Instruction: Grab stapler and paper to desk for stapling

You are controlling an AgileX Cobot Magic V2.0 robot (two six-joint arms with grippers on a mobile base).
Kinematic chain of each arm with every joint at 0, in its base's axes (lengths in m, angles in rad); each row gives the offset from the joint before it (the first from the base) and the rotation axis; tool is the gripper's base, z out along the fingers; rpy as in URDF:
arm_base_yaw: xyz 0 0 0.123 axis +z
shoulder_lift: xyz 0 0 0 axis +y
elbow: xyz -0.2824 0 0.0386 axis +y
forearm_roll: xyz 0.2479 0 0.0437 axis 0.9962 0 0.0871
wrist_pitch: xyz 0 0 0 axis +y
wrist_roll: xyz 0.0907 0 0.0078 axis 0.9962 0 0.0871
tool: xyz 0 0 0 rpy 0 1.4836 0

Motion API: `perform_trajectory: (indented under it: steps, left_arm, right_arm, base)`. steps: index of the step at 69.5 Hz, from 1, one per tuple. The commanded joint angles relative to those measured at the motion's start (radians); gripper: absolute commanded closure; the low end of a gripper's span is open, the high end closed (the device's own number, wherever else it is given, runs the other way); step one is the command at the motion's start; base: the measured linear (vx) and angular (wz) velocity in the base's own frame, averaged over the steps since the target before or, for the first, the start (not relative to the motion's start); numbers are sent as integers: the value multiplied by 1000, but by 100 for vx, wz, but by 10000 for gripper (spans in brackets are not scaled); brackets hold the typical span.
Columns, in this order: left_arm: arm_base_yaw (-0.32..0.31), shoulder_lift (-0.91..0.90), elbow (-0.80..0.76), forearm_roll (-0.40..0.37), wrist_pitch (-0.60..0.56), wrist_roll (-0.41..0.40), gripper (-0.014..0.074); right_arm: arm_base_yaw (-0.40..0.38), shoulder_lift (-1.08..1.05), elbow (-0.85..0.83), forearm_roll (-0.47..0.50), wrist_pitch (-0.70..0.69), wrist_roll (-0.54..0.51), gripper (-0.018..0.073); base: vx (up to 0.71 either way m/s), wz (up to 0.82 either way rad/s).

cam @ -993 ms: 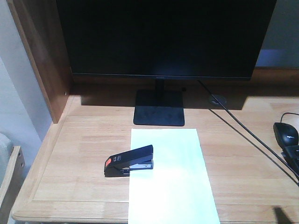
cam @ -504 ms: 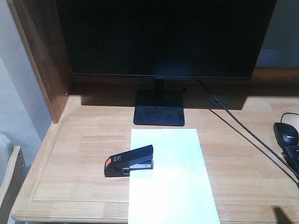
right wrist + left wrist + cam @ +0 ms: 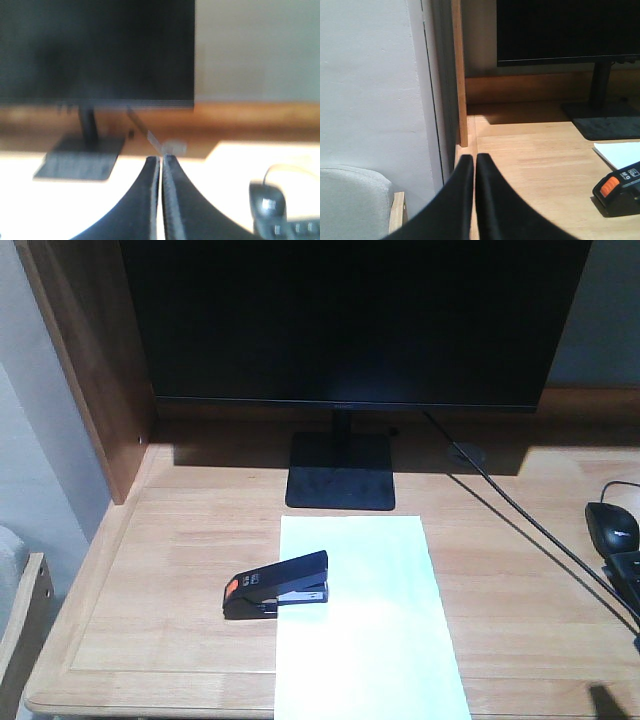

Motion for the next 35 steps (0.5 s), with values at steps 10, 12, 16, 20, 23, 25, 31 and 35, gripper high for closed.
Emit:
perform_trajectory:
  steps: [10, 12, 16, 20, 23, 25, 31, 35]
  left_arm:
    - [1, -17, 8, -12, -78, -8, 603]
    - [1, -17, 8, -12, -78, -8, 603]
    - [1, -17, 8, -12, -78, -8, 603]
    - [1, -17, 8, -12, -78, -8, 603]
    - [1, -17, 8, -12, -78, -8, 603]
    - [1, -17, 8, -12, -78, -8, 603]
    - [1, -17, 8, -12, -78, -8, 603]
    - [1, -17, 8, -12, -78, -8, 603]
  right_arm:
    - [-10, 2, -29, 555, -67, -623, 569]
    - [-15, 1, -29, 576, -69, -643, 569]
    - [-36, -6, -29, 580, -64, -647, 569]
    - [-65, -18, -28, 574, -53, -645, 569]
    - [-92, -34, -28, 562, -42, -634, 569]
    - [-107, -46, -28, 553, -33, -627, 569]
    - [-136, -91, -11, 535, -15, -624, 569]
    - [-141, -118, 24, 534, -29, -623, 569]
  base:
    - [0, 0]
    - [0, 0]
    - [0, 0]
    - [0, 0]
    - [0, 0]
    - [0, 0]
    - [0, 0]
    - [0, 0]
